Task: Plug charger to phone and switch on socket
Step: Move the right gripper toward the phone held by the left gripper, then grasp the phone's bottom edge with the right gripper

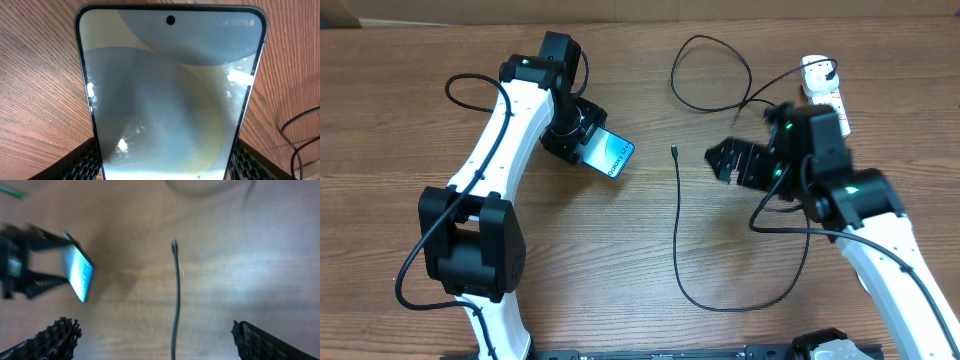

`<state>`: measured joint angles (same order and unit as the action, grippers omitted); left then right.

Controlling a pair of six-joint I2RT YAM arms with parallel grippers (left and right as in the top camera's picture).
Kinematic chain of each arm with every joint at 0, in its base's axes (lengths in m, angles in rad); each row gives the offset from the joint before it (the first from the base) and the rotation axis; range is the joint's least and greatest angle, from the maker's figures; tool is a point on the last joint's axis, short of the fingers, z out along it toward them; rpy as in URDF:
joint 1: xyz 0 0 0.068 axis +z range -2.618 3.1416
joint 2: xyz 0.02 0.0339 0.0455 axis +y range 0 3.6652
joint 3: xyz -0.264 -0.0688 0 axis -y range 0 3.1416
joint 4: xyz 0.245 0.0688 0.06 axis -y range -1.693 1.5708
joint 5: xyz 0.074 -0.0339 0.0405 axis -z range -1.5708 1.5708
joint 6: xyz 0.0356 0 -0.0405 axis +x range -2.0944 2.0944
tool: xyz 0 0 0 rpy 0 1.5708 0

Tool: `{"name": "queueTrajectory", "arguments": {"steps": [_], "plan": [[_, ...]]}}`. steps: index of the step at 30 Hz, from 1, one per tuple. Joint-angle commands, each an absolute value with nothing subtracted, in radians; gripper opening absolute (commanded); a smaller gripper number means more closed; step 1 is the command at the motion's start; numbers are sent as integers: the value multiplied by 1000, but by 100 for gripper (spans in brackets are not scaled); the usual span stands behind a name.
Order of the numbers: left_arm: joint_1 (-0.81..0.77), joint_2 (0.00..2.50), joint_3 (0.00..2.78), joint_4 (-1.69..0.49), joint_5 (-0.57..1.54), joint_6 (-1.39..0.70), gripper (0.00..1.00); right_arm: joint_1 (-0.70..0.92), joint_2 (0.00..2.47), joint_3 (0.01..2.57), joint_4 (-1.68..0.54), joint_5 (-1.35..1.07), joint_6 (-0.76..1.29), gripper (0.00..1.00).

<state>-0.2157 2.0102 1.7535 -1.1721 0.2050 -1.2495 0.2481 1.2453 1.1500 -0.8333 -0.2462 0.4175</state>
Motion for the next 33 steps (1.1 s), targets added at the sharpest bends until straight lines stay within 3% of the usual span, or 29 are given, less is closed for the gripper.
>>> {"name": "queueTrajectory", "arguments": {"steps": [1, 2, 3, 13, 24, 33], "plan": [[-216, 1971, 1782, -1171, 211, -1229, 4, 236, 1252, 1158, -829, -280, 381, 93], [-215, 1971, 1782, -1172, 212, -1230, 4, 235, 1269, 1129, -780, -384, 393, 84], [-215, 1971, 1782, -1171, 217, -1230, 4, 238, 1277, 1110, -744, -427, 397, 82], [-216, 1971, 1782, -1132, 289, -1230, 4, 346, 1362, 888, -301, -477, 592, 78], [-220, 1971, 1782, -1132, 316, -1246, 4, 402, 1509, 877, -63, -578, 715, 66], [-219, 1971, 1782, -1147, 360, -1246, 4, 480, 1573, 877, 34, -445, 797, 62]]}}
